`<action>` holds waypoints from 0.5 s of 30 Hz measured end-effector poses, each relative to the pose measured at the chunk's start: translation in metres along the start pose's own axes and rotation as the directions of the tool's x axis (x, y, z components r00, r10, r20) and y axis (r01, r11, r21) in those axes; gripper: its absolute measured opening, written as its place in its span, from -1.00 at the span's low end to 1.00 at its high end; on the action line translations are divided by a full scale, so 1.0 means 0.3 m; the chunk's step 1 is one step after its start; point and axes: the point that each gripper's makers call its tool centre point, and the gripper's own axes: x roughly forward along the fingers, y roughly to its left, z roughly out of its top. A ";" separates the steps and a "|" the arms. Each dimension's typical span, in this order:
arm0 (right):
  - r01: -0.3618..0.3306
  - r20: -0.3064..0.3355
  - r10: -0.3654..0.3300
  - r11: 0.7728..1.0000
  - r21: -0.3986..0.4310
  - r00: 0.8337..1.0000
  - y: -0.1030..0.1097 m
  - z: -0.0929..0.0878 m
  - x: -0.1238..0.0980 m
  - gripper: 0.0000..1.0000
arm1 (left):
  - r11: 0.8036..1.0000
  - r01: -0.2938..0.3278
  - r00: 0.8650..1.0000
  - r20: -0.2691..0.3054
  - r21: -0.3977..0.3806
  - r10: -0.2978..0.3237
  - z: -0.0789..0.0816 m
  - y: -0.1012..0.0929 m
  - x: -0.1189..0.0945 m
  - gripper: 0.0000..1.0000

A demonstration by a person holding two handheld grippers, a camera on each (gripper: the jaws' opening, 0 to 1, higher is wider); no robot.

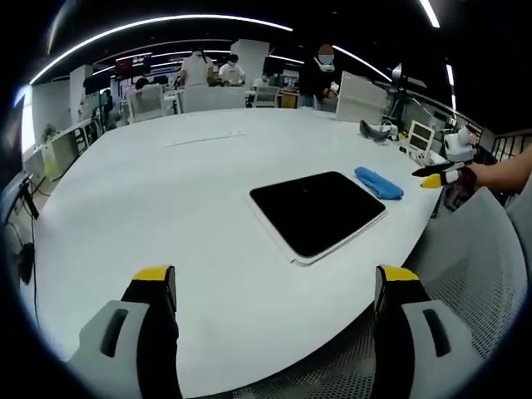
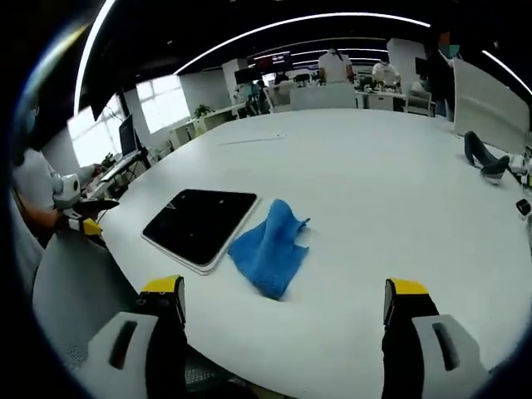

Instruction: Wipe the mirror surface with the cleaning cloth until all visible marks leave the cleaned area.

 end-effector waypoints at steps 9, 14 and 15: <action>-0.008 0.004 0.008 1.000 -0.005 1.000 0.022 0.030 0.014 0.97 | 1.000 0.002 1.000 0.002 0.001 -0.002 0.001 0.001 0.001 0.97; -0.008 0.012 0.009 1.000 -0.016 1.000 0.033 0.044 0.024 0.97 | 1.000 -0.005 1.000 0.007 0.000 0.005 0.006 0.007 0.001 0.97; -0.010 0.015 0.010 1.000 -0.020 1.000 0.035 0.045 0.025 0.97 | 1.000 -0.001 1.000 0.008 -0.002 0.001 0.006 0.004 0.001 0.97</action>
